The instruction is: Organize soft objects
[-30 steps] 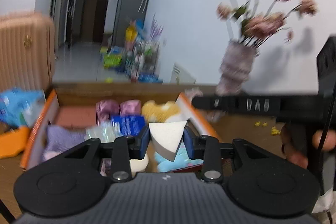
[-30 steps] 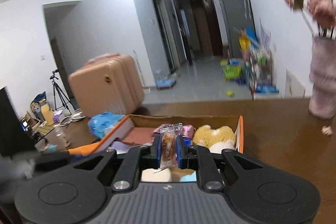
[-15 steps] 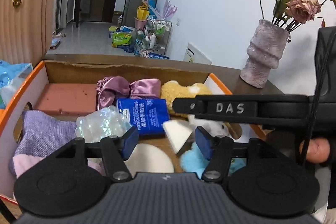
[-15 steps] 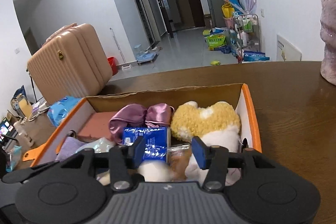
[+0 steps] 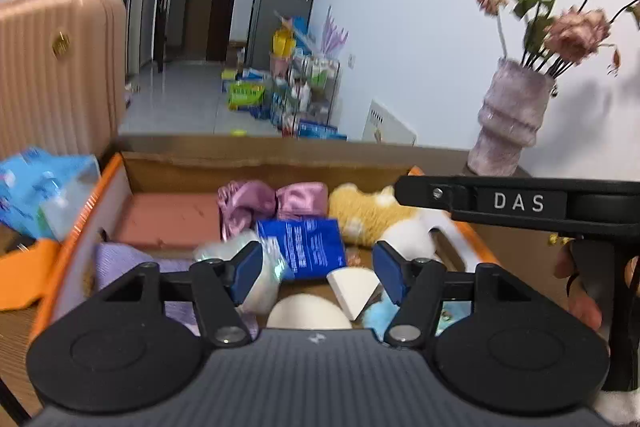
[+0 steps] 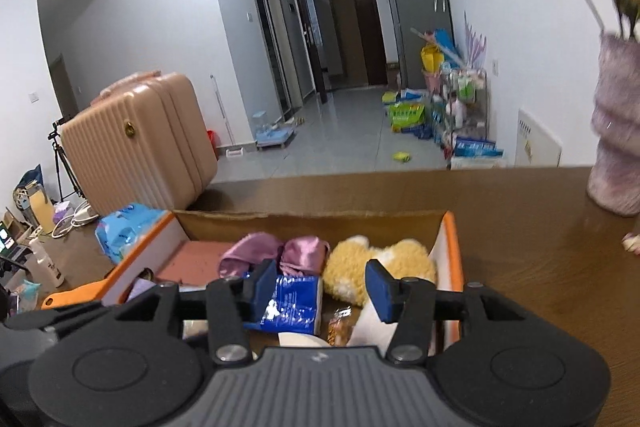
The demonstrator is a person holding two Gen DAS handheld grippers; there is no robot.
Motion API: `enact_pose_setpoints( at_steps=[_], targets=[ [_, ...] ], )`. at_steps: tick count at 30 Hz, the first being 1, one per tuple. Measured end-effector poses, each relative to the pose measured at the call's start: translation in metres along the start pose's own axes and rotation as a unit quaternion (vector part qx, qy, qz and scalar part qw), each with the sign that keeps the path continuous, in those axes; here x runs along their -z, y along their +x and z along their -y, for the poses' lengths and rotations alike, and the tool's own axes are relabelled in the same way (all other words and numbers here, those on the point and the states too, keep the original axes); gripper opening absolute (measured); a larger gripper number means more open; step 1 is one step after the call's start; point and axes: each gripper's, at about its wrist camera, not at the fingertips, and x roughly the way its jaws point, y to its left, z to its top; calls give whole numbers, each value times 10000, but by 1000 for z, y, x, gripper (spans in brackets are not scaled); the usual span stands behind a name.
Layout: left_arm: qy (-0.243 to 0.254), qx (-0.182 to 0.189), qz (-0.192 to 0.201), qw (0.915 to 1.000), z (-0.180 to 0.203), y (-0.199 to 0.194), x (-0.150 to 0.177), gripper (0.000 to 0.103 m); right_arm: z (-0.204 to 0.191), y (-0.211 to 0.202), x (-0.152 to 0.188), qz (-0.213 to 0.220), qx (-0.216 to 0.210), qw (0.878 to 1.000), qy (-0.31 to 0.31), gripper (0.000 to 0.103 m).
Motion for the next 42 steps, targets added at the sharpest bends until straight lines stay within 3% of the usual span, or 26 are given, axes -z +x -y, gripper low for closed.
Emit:
enact_pose_setpoints(
  at_steps=[5,14,20,23,35,39,42],
  targets=[
    [169,-140,391,9990,5,-53,-8,66,-16,-45,-3,228,135,9993,-247,50],
    [398,-510,1106,9918,14,-167,17,80,-56,-150,30,1030,194,9924,-646,67],
    [526,-795,1633,9820,25,-249,71,97,-72,-218,85,1479,203,9863,-696,78],
    [539,-805,1718,9804,30,-277,102,101,-81,-245,119,1623,247,9837,-733,80],
    [731,-1023,2014,9714,36,-370,216,103,-120,-337,238,1741,315,9812,-766,83],
    [663,-889,2069,9721,30,-394,250,103,-124,-361,269,1726,333,9818,-718,86],
    [432,-1064,2102,9709,24,-406,276,103,-128,-370,296,1540,387,9843,-771,87]
  ],
)
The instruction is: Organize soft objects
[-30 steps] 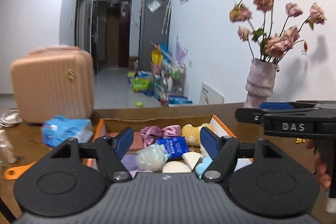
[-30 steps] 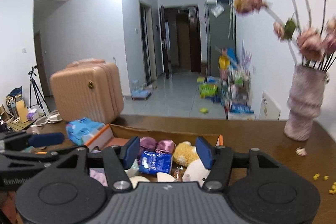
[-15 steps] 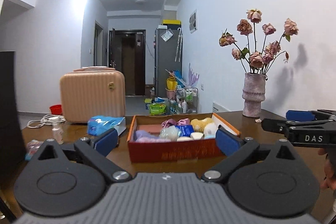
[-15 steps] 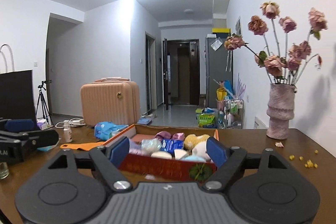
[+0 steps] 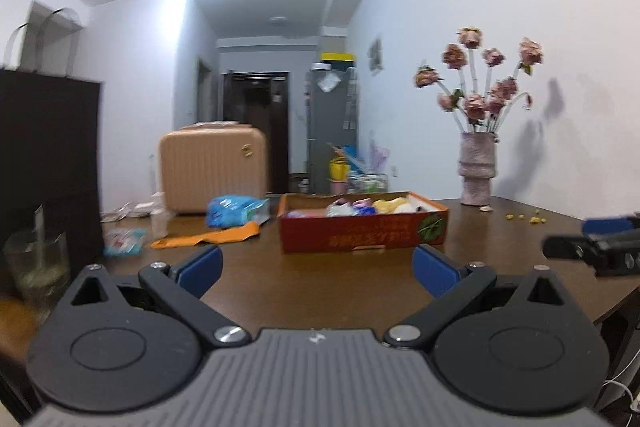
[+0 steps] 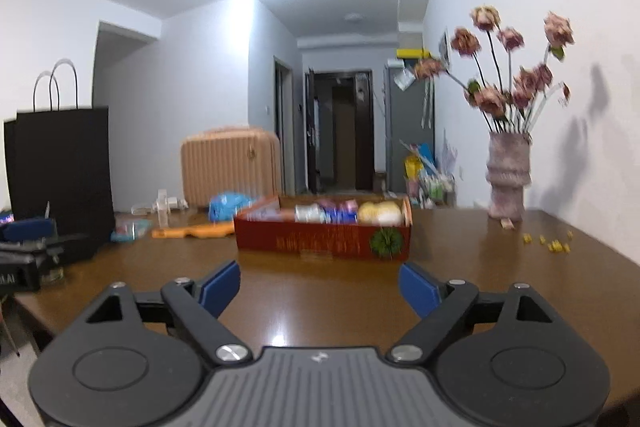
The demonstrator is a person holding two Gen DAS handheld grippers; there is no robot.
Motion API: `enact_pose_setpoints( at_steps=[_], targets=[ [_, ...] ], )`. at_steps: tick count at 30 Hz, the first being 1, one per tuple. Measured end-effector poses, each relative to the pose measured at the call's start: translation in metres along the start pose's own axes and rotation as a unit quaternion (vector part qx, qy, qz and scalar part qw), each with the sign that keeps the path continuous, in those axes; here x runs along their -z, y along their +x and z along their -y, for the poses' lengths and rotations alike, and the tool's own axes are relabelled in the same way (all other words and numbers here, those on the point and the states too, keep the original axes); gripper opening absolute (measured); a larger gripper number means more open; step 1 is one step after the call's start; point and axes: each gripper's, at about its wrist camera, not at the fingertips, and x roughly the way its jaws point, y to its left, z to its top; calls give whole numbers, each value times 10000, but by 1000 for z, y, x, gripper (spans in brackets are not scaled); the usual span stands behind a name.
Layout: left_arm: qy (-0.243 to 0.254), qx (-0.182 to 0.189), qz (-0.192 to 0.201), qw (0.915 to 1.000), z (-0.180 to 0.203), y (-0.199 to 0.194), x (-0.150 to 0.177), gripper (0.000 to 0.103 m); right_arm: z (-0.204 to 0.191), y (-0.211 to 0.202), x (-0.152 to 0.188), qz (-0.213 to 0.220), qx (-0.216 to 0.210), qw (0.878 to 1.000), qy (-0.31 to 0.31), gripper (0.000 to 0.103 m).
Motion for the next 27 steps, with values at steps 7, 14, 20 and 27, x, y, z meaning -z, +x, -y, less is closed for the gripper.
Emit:
enact_pose_setpoints(
  at_steps=[7,14,20,27],
  targets=[
    [-664,-15,-365,9971,-5,-26,40,103,-33,-31,51,-290,-182,9993,112,87],
    [-410,-92,-319,9986,2,-34,46,103,-42,-31,57,-398,-350,9986,-5,87],
    [-327,-120,-316,9989,5,-29,42,103,-38,-24,54,-415,-407,9983,54,87],
    [-377,-124,-384,9985,2,-25,43,103,-41,-21,53,-451,-437,9980,-7,87]
  ],
)
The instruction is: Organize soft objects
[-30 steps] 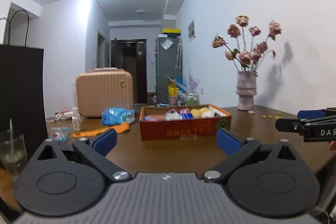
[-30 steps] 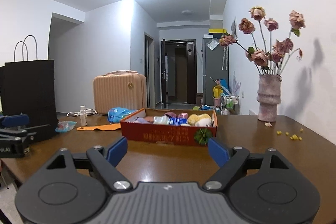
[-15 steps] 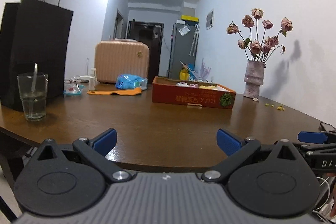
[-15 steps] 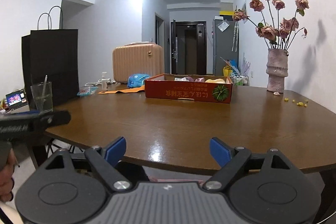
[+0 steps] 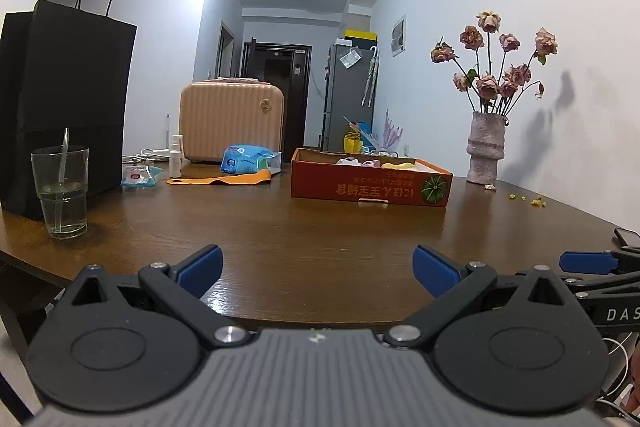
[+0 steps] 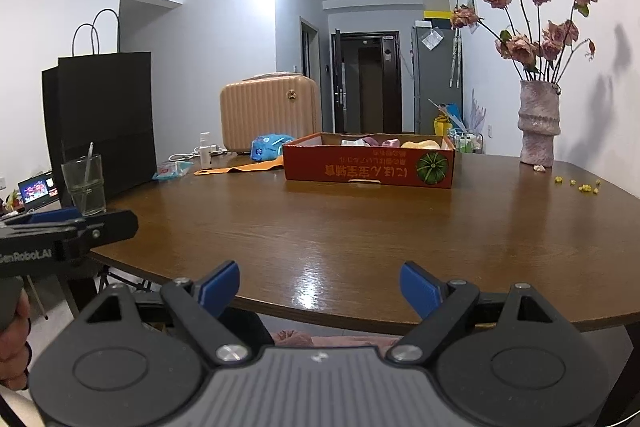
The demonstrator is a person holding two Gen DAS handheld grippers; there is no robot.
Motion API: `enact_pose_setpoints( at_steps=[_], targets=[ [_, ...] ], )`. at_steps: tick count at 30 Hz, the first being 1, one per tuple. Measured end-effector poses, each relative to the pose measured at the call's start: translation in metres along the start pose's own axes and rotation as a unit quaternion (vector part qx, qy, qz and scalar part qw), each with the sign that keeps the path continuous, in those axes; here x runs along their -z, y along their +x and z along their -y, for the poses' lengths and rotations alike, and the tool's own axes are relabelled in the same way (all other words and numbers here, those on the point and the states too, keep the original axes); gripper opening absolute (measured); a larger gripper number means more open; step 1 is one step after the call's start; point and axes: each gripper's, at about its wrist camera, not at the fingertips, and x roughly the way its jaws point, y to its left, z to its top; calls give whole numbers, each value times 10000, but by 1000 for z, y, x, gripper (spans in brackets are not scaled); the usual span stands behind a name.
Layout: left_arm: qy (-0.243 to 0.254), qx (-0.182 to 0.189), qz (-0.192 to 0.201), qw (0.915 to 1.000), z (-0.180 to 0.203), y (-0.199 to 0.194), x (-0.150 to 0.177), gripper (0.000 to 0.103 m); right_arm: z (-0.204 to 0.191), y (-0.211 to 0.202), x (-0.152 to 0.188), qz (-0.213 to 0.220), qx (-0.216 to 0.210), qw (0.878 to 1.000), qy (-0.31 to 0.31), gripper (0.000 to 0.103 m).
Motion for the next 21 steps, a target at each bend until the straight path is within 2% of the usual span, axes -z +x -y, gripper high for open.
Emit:
enact_pose_setpoints(
  at_steps=[6,9,21],
  targets=[
    [-11,6,4,10000,-1,0,0,103,2,-2,-3,57,36,10000,-1,88],
    [7,18,-2,10000,1,1,0,103,2,-3,-1,85,50,9999,28,95],
    [32,11,30,10000,2,0,2,103,2,-5,0,134,59,9999,55,95]
  ],
)
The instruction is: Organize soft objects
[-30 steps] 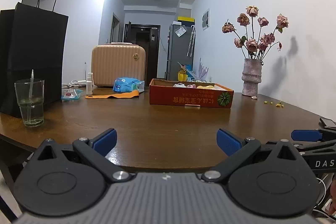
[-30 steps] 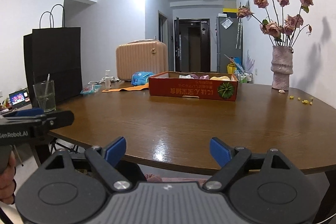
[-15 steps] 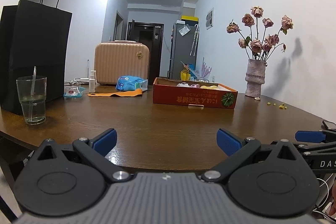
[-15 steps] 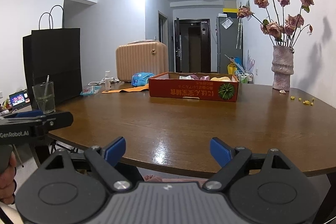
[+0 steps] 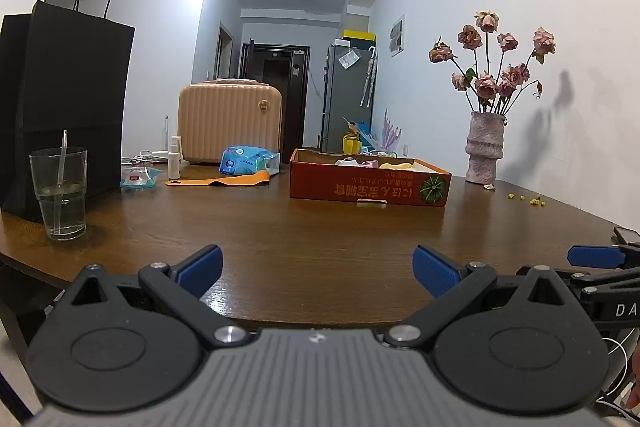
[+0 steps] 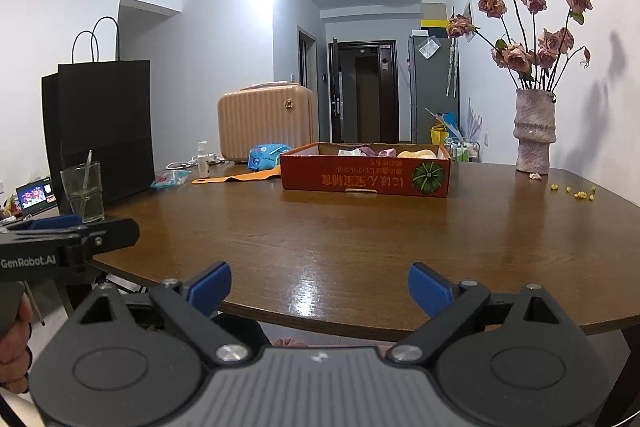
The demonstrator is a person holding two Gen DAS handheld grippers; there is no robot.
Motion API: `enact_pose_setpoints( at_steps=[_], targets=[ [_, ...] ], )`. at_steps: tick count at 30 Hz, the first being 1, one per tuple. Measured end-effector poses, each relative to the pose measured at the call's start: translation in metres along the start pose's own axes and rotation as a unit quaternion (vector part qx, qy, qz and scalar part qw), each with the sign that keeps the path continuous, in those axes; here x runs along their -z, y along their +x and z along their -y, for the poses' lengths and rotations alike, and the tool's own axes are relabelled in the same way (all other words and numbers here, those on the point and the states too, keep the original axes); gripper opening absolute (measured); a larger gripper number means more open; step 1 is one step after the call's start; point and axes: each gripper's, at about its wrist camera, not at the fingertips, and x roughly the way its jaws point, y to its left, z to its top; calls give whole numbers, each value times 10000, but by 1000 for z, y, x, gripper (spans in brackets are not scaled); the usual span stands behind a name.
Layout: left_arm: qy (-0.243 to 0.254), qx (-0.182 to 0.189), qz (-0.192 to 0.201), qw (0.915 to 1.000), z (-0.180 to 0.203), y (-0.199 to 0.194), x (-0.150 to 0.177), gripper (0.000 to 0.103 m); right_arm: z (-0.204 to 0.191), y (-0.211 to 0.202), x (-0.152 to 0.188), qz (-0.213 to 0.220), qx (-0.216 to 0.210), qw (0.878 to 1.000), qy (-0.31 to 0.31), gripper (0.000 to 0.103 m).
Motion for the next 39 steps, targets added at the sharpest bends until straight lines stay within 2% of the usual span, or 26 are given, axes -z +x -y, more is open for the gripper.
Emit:
enact_pose_setpoints(
  at_steps=[39],
  targets=[
    [51,26,21,10000,1,-2,1,103,-2,-2,2,50,66,10000,56,96]
  ],
)
